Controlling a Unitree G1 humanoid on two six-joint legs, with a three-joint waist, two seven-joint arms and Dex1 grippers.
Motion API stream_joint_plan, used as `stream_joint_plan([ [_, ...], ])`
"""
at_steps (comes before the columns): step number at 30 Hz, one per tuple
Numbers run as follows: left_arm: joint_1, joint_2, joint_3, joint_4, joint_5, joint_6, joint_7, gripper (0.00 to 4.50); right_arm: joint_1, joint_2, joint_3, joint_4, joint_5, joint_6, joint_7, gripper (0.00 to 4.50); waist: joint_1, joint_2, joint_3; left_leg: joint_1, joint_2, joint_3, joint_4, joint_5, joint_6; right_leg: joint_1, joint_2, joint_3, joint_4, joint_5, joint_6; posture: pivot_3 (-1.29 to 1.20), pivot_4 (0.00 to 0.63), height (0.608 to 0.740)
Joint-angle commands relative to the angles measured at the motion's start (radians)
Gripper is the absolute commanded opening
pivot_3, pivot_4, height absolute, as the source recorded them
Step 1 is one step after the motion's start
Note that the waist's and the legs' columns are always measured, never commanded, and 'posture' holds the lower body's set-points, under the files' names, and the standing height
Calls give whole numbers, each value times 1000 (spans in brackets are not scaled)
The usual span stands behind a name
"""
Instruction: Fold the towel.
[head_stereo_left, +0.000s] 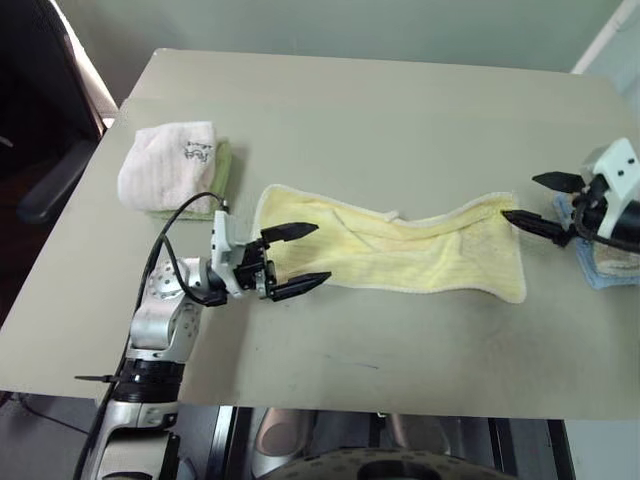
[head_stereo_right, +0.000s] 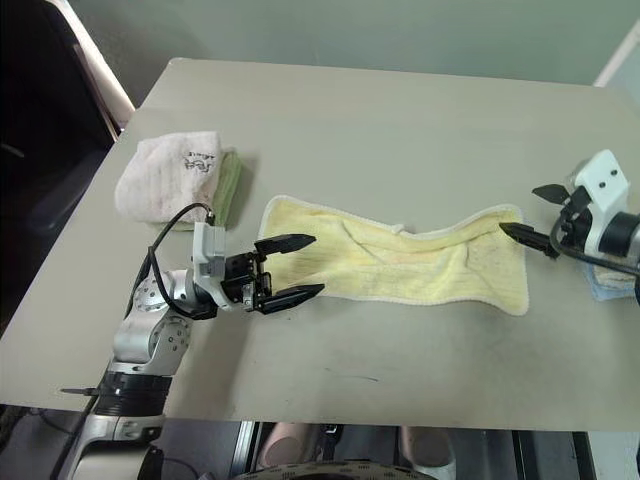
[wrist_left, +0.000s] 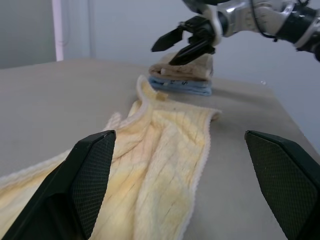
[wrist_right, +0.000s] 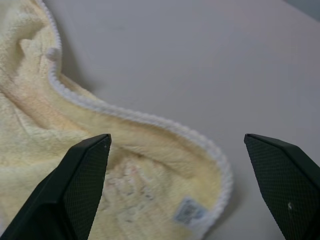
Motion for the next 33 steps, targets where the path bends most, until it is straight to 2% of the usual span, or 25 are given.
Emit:
stream_joint_plan([
  [1,-5,-11,-2,-8,-3,-22,-5,4463,-132,0,80,165,-101,-118,63,4500,-1,0,0,0,0,0,0,0,0,0,0,0,0,1,-1,0,150,728],
  [5,13,-18,-1,-12,1,-41,-8,4463,-300,34,194,450,-233,-282,128,4500,-6,0,0,1,1,-1,0,2,1,0,0,0,0,4,-2,0,150,728],
  [11,27,-12,15,-18,6,-68,7,4463,-506,128,272,789,-351,-465,172,4500,-6,2,1,0,2,-1,0,3,1,-2,0,-1,0,7,-4,0,150,728],
  [16,61,9,28,-45,7,-77,15,4463,-611,184,292,969,-416,-558,171,4500,-5,2,1,-1,3,0,-1,3,0,-4,0,-1,0,9,-7,0,150,728],
  [20,75,24,49,-73,-1,-69,48,4463,-636,192,305,1046,-462,-616,195,4500,0,2,1,-1,4,-1,-3,2,-1,-4,0,-2,1,9,-9,0,150,728],
  [23,70,36,67,-65,-4,-73,59,4500,-648,200,286,1086,-469,-636,176,3899,1,2,1,-2,5,-1,-3,1,-2,-5,0,-3,1,9,-10,0,150,728],
  [25,68,44,69,-58,6,-82,55,4500,-650,199,279,1096,-468,-648,197,3265,1,2,1,-2,5,0,-3,0,-3,-5,0,-3,1,9,-10,0,150,728],
  [33,37,45,74,-30,6,-85,60,4500,-651,170,247,1065,-445,-667,299,367,0,2,1,-1,5,-1,-4,-4,-11,-5,0,-3,1,9,-12,0,150,728],
])
